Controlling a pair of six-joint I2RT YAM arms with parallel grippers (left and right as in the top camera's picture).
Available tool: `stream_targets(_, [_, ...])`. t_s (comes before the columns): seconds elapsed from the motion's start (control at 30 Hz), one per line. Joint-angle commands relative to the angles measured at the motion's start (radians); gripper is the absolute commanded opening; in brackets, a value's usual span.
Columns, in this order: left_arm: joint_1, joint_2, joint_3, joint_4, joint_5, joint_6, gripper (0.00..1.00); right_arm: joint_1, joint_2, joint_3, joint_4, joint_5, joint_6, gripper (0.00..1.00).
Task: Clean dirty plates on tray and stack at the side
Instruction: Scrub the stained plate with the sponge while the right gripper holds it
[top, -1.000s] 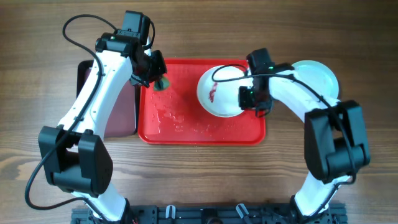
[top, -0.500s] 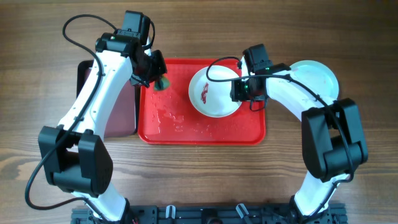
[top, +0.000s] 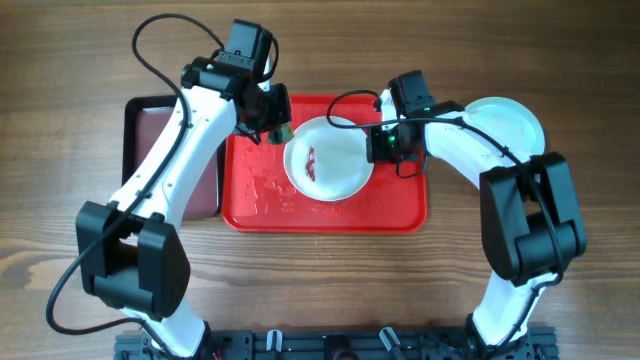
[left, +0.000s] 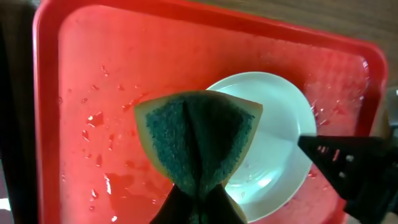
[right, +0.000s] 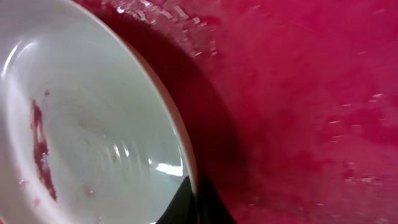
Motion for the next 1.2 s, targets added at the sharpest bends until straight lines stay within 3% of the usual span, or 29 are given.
stream_targets(0.0, [0.002, 0.011, -0.06, 0.014, -0.017, 0.107, 0.04, 0.024, 0.019, 0.009, 0.014, -0.066, 0.054, 0.04])
stream_targets(0.23, [0.002, 0.011, -0.196, 0.111, -0.016, 0.106, 0.04, 0.076, 0.026, 0.007, 0.094, -0.016, 0.238, 0.04])
stream_targets(0.53, [0.002, 0.024, -0.402, 0.378, -0.047, 0.106, 0.04, 0.139, 0.026, 0.007, 0.113, 0.012, 0.238, 0.04])
stream_targets(0.77, [0.002, 0.1, -0.42, 0.333, -0.082, 0.106, 0.04, 0.139, 0.026, 0.006, 0.111, 0.027, 0.253, 0.04])
stream_targets(0.87, [-0.014, 0.1, -0.42, 0.349, 0.004, 0.124, 0.04, 0.139, 0.026, 0.006, 0.11, 0.027, 0.254, 0.04])
stream_targets(1.0, [-0.048, 0.1, -0.42, 0.378, 0.336, 0.262, 0.04, 0.139, 0.026, 0.006, 0.111, 0.027, 0.256, 0.04])
stream_targets(1.17, [-0.075, 0.1, -0.42, 0.388, 0.333, 0.231, 0.04, 0.139, 0.026, 0.006, 0.111, 0.027, 0.256, 0.04])
